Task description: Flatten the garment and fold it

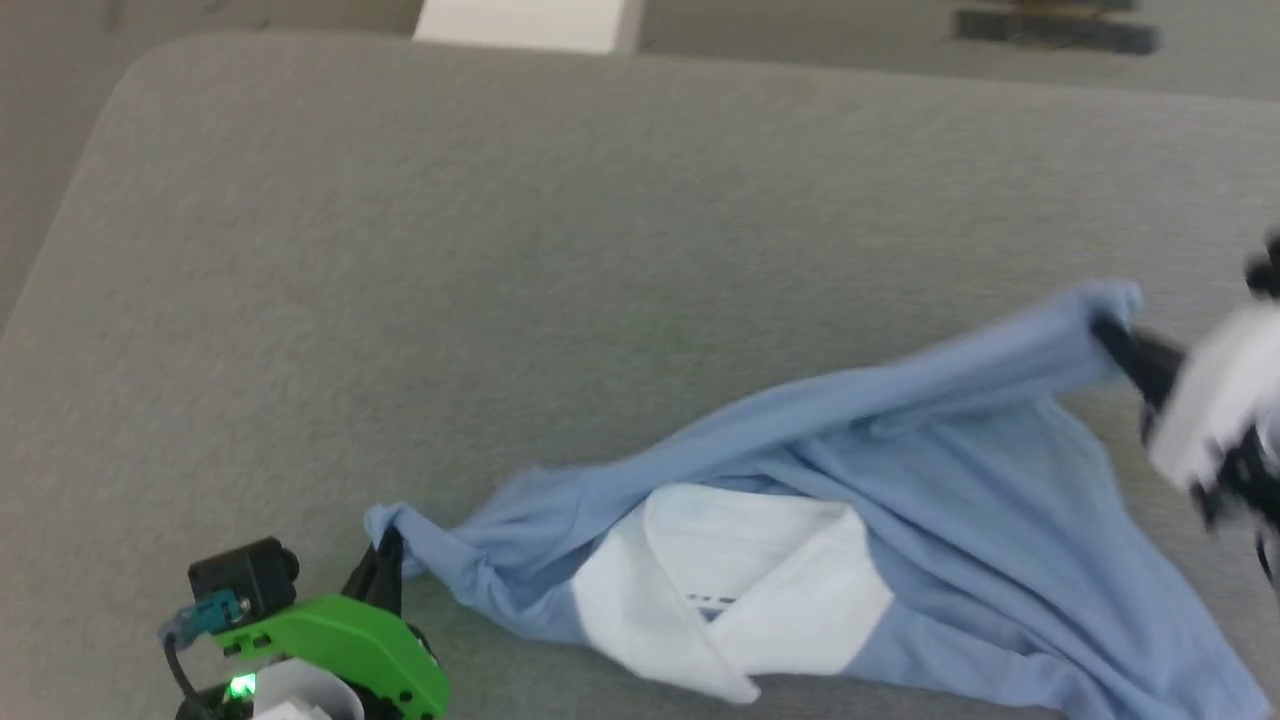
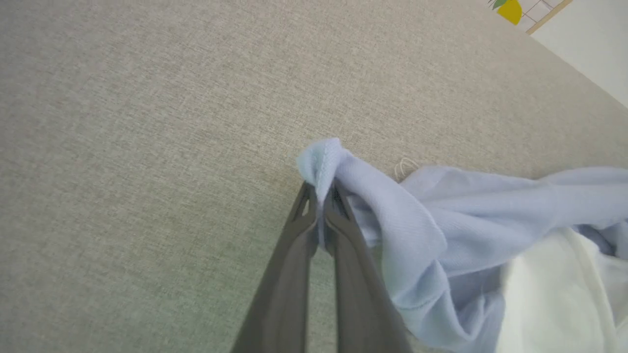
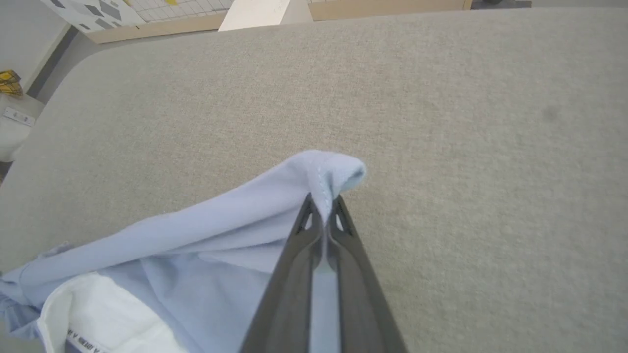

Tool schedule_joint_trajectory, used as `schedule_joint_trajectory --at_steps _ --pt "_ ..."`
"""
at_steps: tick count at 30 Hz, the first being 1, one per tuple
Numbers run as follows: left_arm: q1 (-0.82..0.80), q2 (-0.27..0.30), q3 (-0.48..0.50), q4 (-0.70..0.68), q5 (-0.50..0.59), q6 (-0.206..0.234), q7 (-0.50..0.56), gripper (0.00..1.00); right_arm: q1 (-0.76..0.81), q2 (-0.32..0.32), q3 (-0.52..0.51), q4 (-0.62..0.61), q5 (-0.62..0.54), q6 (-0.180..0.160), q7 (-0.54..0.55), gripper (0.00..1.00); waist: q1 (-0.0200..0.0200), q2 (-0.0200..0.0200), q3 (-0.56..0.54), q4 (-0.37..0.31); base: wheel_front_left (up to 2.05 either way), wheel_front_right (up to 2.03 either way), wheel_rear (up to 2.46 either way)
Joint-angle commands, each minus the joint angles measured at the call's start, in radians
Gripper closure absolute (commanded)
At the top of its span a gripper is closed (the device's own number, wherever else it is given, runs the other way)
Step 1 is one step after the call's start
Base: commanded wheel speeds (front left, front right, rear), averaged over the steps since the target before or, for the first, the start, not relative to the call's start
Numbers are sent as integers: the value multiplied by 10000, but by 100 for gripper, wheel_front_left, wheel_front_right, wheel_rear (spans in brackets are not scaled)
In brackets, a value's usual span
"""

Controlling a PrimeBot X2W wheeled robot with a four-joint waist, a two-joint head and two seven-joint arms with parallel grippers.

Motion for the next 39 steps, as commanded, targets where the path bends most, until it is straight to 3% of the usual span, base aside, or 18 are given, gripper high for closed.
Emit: schedule_joint_trajectory --at_steps 1,8,12,14,20,26,33,39 --pt "158 60 34 -53 -134 64 14 100 646 171 -357 -391 84 -15 201 100 0 0 -1414 -1445 0 0 0" --pt "692 -97 74 -217 -358 64 -172 100 4185 1478 -1795 -2592 514 -15 2091 100 0 0 -1832 -1829 0 0 0" --pt "776 -213 454 -580 -792 -338 -596 100 5098 1907 -2072 -3575 957 -15 3189 100 0 0 -1871 -1945 0 0 0" --pt "493 -163 661 -777 -1012 -586 -624 100 4782 1975 -2206 -3811 1202 -15 3441 100 0 0 -1784 -1960 0 0 0" --pt "-2110 808 794 -587 -718 -1148 252 100 2019 1882 -2599 -3640 1249 -15 3518 100 0 0 -1071 -1731 0 0 0" --pt "-6457 1410 313 1419 116 -1551 1586 100 -2208 2048 -2938 -1984 443 -15 3192 100 0 0 -9 -1525 0 0 0" --pt "-11326 1524 -173 3826 1348 -1699 2342 100 -6607 2298 -3040 177 -1162 -15 2226 100 0 0 1275 -1577 0 0 0" --pt "-14612 1364 -310 5060 2245 -1599 2077 100 -9647 2430 -3151 1823 -2406 -15 599 100 0 0 2025 -1680 0 0 0"
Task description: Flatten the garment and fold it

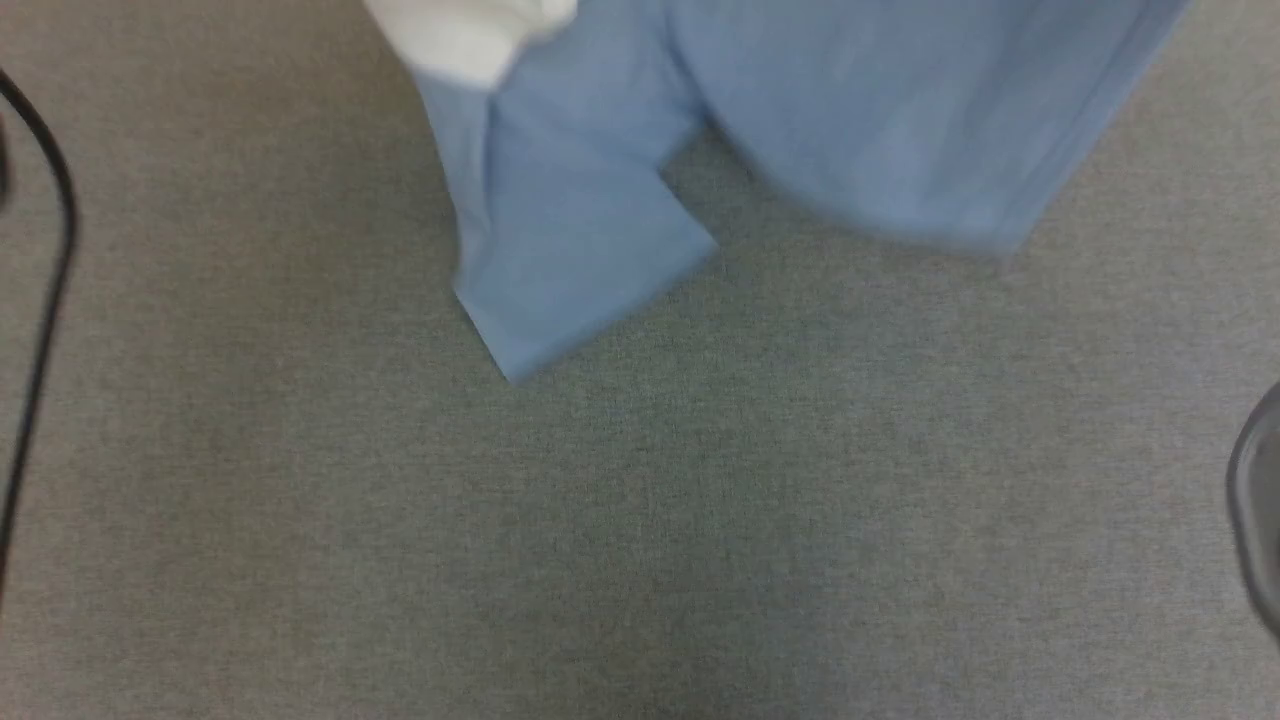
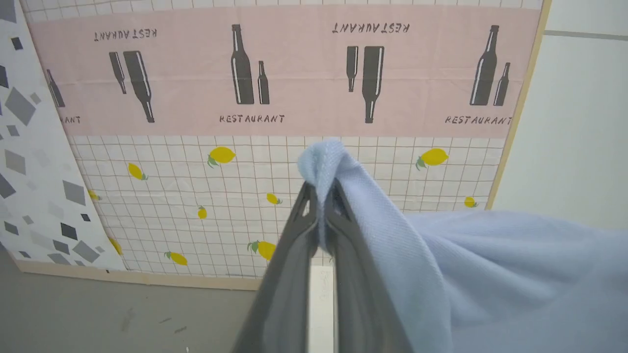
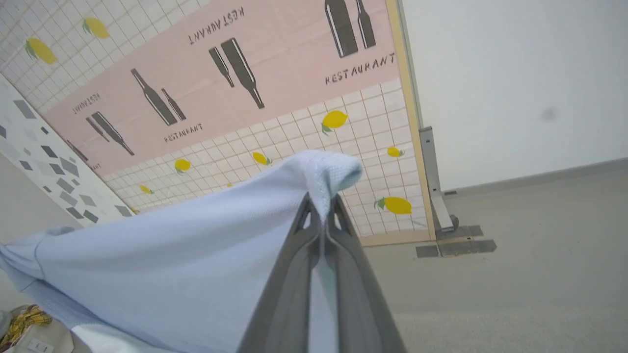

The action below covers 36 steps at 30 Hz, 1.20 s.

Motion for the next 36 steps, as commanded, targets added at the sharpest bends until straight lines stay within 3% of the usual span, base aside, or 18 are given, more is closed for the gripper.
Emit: schedule_joint_trajectory --at_steps 1,9,16,22,29,36 --pt "-653 19 8 229 241 94 -189 100 -558 11 -68 213 -155 -15 -472 100 -1 0 749 -26 0 0 0" --pt "-3185 126 64 864 1145 172 -1699 100 -2537 96 -78 1434 -614 -15 -2507 100 -1 0 1161 -100 0 0 0" --pt "-3662 88 289 1318 1145 124 -2905 100 -2951 -191 -317 1815 -368 -15 -3709 100 -1 0 1378 120 0 0 0" --pt "-2295 -74 324 1743 521 -428 -3461 100 -1991 -583 89 1898 262 -15 -3631 100 -1 0 1265 419 0 0 0" --pt "441 -289 294 1722 -360 -1213 -4137 100 765 -1035 851 1087 2118 -15 -3459 100 -1 0 365 750 0 0 0" --pt "4670 -557 277 628 -1180 -1200 -4766 100 5057 -1284 1412 -468 3658 -15 -3229 100 -1 0 -1301 986 0 0 0"
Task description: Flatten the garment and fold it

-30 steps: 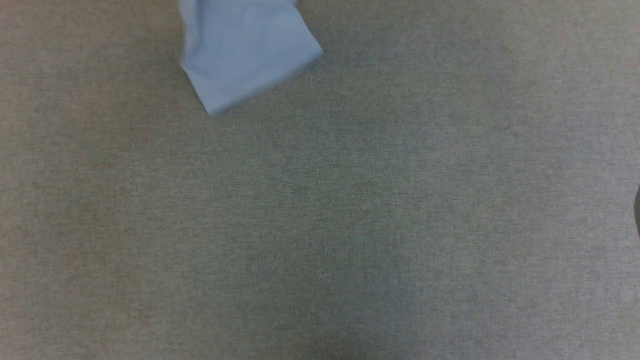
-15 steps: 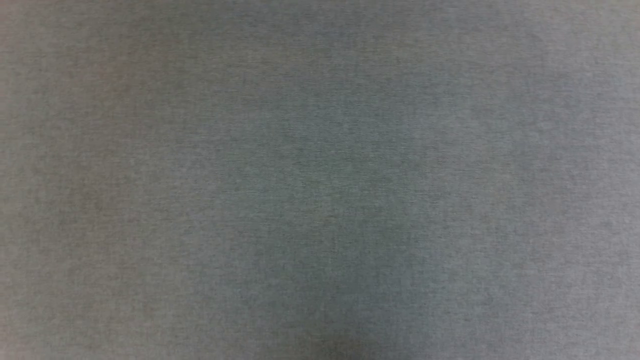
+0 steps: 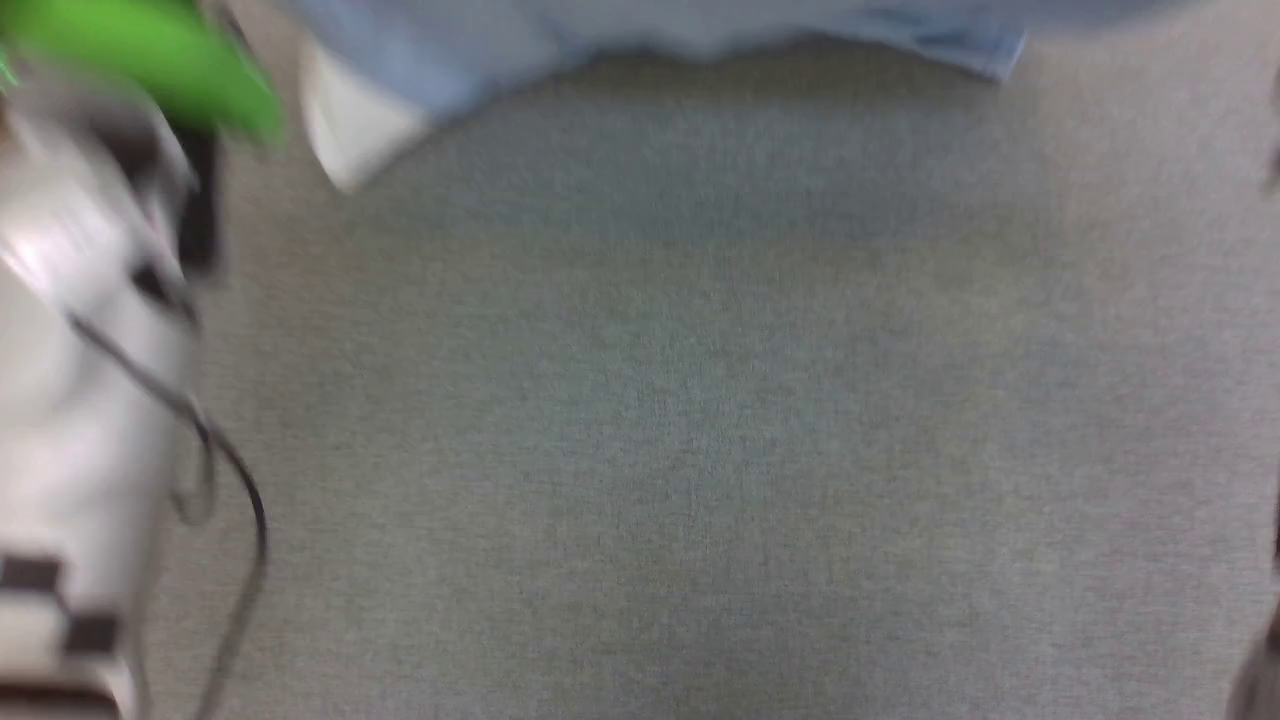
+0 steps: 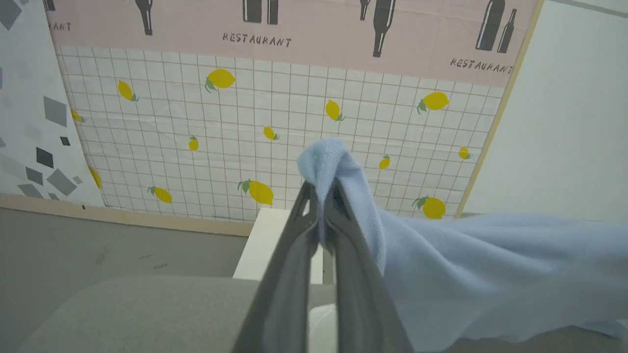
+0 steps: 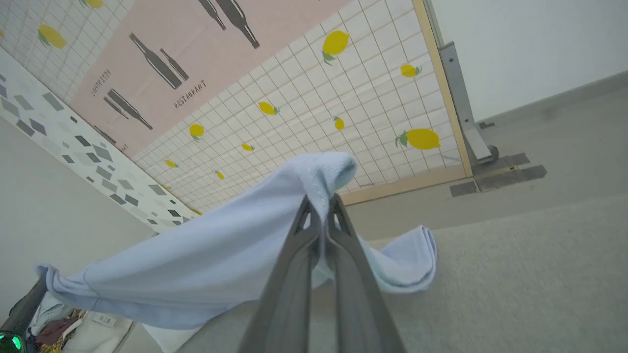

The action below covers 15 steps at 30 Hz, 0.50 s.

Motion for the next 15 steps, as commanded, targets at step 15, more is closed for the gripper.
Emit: schedule_joint_trajectory --at_steps 15 --pt "9198 -151 -103 -3762 -2453 1974 2120 100 8448 -382 819 -2137 -184 -17 1119 100 0 0 -3265 364 0 0 0"
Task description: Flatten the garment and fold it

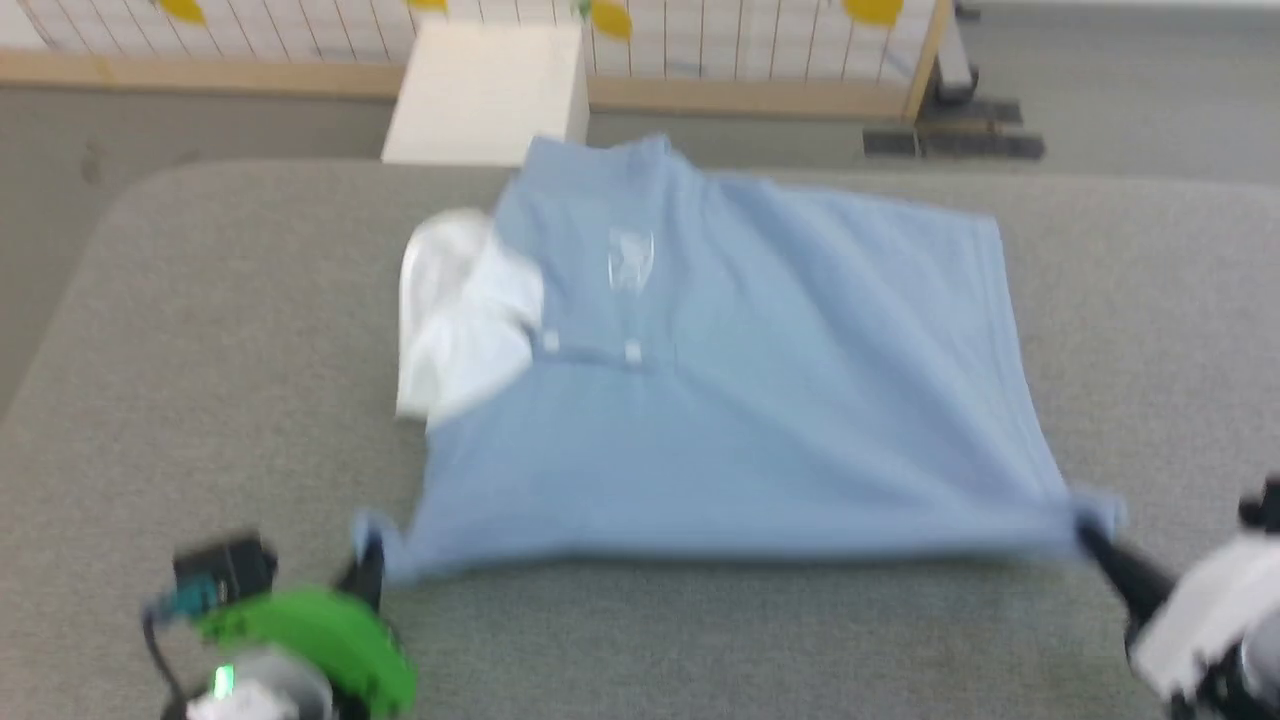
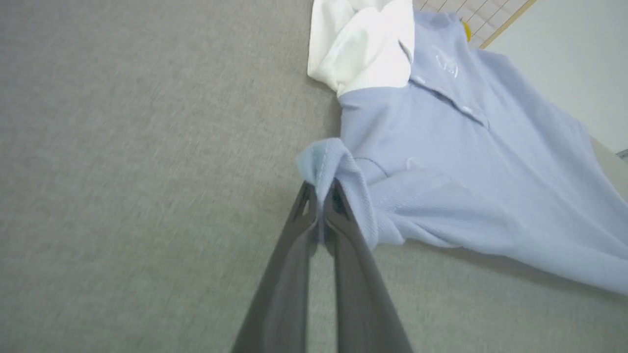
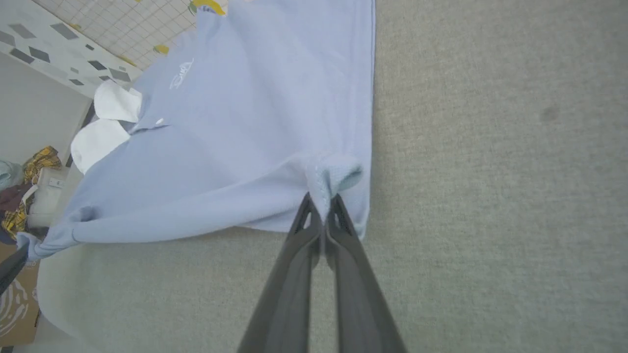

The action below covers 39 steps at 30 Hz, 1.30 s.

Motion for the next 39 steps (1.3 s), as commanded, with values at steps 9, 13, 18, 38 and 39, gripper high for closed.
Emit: schedule_joint_trajectory --at_steps 9,13,18,38,39 --pt "3232 876 -14 -1998 -1139 1779 2336 100 2280 -1067 -170 -403 -1225 -15 2605 100 1 -1 -953 182 0 0 0" --pt "3874 1314 -105 -2651 -1361 2307 3179 100 2739 -852 -505 -782 -1350 -15 3611 100 1 -1 -955 211 0 0 0" --pt "3496 1348 23 -3256 -1022 2136 2694 100 2509 -264 -1046 -1510 -1430 -15 3370 100 1 -1 -843 198 0 0 0" --pt "-1445 404 -798 -187 958 -175 353 100 -519 48 -664 -347 -3505 -15 2504 100 1 -1 1028 -65 0 0 0" --pt "-1578 334 -822 14 973 -254 271 100 -615 38 -597 -203 -3527 -15 2530 100 1 -1 1111 -65 0 0 0"
